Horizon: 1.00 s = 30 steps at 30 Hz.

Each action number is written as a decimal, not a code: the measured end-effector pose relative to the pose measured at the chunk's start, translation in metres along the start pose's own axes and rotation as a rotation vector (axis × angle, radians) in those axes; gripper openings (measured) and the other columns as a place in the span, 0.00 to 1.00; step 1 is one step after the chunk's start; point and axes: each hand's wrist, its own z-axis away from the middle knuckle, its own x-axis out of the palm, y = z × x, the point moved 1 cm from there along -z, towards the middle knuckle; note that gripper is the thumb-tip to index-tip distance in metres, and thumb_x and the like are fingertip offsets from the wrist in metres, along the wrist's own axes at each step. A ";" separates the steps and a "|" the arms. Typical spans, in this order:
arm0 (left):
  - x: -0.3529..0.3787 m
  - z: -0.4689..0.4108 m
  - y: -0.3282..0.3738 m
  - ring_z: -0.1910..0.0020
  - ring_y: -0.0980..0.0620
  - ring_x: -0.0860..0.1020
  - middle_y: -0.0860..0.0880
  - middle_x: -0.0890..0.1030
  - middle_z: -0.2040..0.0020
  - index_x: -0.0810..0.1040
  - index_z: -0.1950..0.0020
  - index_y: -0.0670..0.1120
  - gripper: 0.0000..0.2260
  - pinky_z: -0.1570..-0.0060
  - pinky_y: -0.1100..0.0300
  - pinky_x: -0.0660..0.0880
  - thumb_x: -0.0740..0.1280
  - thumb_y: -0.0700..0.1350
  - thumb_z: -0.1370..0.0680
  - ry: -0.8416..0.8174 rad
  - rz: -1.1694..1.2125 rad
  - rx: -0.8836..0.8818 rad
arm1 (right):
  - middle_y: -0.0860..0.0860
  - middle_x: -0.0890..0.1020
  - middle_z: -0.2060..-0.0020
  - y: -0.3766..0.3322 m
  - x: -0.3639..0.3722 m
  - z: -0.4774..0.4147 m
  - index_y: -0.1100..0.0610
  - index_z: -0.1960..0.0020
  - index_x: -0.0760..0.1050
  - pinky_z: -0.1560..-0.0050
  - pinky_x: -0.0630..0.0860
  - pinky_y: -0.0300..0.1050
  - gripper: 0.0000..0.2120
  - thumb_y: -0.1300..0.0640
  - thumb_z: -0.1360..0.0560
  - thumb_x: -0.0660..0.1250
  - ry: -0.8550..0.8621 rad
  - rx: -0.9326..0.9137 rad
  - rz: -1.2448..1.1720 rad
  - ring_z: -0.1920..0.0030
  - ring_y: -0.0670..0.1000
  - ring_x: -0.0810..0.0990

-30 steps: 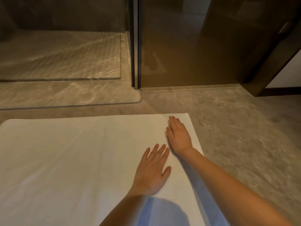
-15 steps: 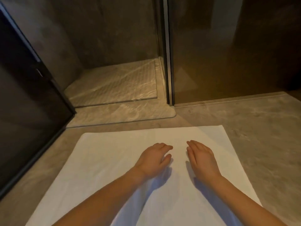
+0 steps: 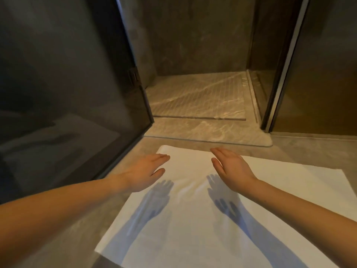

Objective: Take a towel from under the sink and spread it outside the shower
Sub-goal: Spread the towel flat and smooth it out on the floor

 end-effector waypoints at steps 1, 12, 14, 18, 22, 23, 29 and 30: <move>0.006 -0.001 -0.009 0.24 0.53 0.57 0.53 0.58 0.22 0.56 0.21 0.51 0.23 0.27 0.59 0.54 0.53 0.53 0.16 0.016 0.036 -0.009 | 0.52 0.69 0.27 -0.006 0.001 -0.005 0.56 0.24 0.63 0.29 0.58 0.44 0.22 0.50 0.17 0.52 -0.033 -0.003 0.030 0.27 0.52 0.65; 0.060 -0.089 -0.038 0.23 0.50 0.56 0.52 0.60 0.22 0.56 0.22 0.54 0.24 0.26 0.56 0.47 0.51 0.57 0.18 0.231 -0.096 0.151 | 0.51 0.68 0.27 -0.033 0.029 -0.054 0.52 0.23 0.61 0.31 0.62 0.46 0.23 0.47 0.17 0.51 -0.192 -0.008 0.225 0.29 0.53 0.66; 0.078 -0.100 -0.048 0.23 0.50 0.56 0.52 0.60 0.22 0.56 0.22 0.54 0.24 0.26 0.55 0.47 0.50 0.57 0.18 0.217 -0.096 0.153 | 0.52 0.68 0.27 -0.036 0.051 -0.068 0.52 0.23 0.61 0.31 0.63 0.47 0.23 0.47 0.17 0.52 -0.199 0.015 0.223 0.29 0.53 0.67; 0.116 -0.115 -0.075 0.22 0.50 0.53 0.52 0.58 0.21 0.56 0.22 0.54 0.24 0.25 0.56 0.43 0.49 0.58 0.18 0.187 -0.040 0.144 | 0.51 0.66 0.26 -0.034 0.105 -0.087 0.52 0.23 0.61 0.28 0.60 0.45 0.23 0.49 0.17 0.51 -0.133 0.181 0.173 0.27 0.52 0.64; 0.142 -0.136 -0.101 0.22 0.51 0.47 0.53 0.52 0.20 0.51 0.21 0.54 0.26 0.25 0.54 0.38 0.48 0.58 0.18 0.198 -0.061 0.144 | 0.49 0.60 0.23 -0.030 0.160 -0.101 0.50 0.22 0.56 0.25 0.54 0.47 0.24 0.48 0.17 0.49 -0.151 0.262 0.173 0.23 0.51 0.56; 0.146 -0.141 -0.104 0.22 0.51 0.45 0.53 0.50 0.20 0.50 0.21 0.54 0.26 0.26 0.54 0.36 0.48 0.58 0.18 0.197 -0.057 0.133 | 0.49 0.59 0.22 -0.030 0.169 -0.106 0.49 0.22 0.55 0.25 0.53 0.48 0.24 0.48 0.17 0.49 -0.155 0.280 0.162 0.23 0.51 0.55; 0.160 -0.175 -0.110 0.22 0.53 0.43 0.53 0.48 0.20 0.49 0.21 0.54 0.26 0.25 0.54 0.36 0.48 0.56 0.18 0.218 0.013 0.083 | 0.48 0.56 0.22 -0.023 0.206 -0.137 0.49 0.22 0.54 0.24 0.49 0.50 0.24 0.49 0.17 0.48 -0.138 0.365 0.130 0.22 0.50 0.51; 0.161 -0.180 -0.111 0.22 0.53 0.42 0.53 0.48 0.20 0.48 0.21 0.54 0.26 0.25 0.53 0.36 0.47 0.56 0.18 0.218 0.008 0.081 | 0.48 0.56 0.22 -0.022 0.210 -0.139 0.49 0.22 0.54 0.24 0.49 0.50 0.24 0.49 0.17 0.48 -0.140 0.365 0.133 0.22 0.50 0.51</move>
